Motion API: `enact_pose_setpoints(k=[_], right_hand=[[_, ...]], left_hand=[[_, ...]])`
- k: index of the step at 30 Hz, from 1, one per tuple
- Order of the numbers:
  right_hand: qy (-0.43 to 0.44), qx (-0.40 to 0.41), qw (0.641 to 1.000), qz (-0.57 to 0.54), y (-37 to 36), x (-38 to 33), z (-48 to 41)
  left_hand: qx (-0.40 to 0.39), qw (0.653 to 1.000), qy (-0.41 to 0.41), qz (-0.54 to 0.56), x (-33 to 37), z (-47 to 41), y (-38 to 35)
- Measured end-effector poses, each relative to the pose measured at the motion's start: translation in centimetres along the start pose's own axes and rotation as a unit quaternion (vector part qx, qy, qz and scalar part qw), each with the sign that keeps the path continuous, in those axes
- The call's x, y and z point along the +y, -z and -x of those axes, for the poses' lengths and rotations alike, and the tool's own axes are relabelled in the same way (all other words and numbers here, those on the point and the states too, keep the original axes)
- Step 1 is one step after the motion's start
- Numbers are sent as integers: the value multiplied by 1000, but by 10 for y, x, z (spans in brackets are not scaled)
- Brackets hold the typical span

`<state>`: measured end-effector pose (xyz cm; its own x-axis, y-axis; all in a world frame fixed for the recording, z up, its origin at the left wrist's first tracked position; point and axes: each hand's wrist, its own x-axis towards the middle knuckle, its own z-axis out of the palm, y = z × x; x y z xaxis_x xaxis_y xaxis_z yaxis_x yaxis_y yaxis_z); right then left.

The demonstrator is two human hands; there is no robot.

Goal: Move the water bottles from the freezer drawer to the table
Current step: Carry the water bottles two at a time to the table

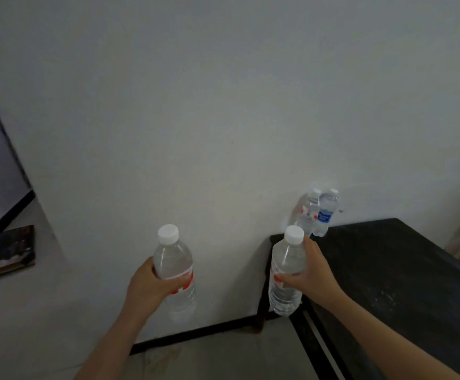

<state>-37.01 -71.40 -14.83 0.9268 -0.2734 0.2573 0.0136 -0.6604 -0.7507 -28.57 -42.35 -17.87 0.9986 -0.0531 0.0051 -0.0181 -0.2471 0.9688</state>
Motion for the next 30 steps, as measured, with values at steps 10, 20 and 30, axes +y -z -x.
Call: enact_pose_setpoints(k=[10, 20, 30], right_hand=[[-85, 63, 994, 13, 21, 36, -73], [-192, 224, 954, 59, 50, 50, -108], [-267, 334, 900, 87, 89, 85, -72]], left_hand=[[-110, 994, -22, -2, 23, -128, -73], [-274, 958, -89, 9, 57, -234, -176], [-375, 923, -90, -2, 77, -233, -274]])
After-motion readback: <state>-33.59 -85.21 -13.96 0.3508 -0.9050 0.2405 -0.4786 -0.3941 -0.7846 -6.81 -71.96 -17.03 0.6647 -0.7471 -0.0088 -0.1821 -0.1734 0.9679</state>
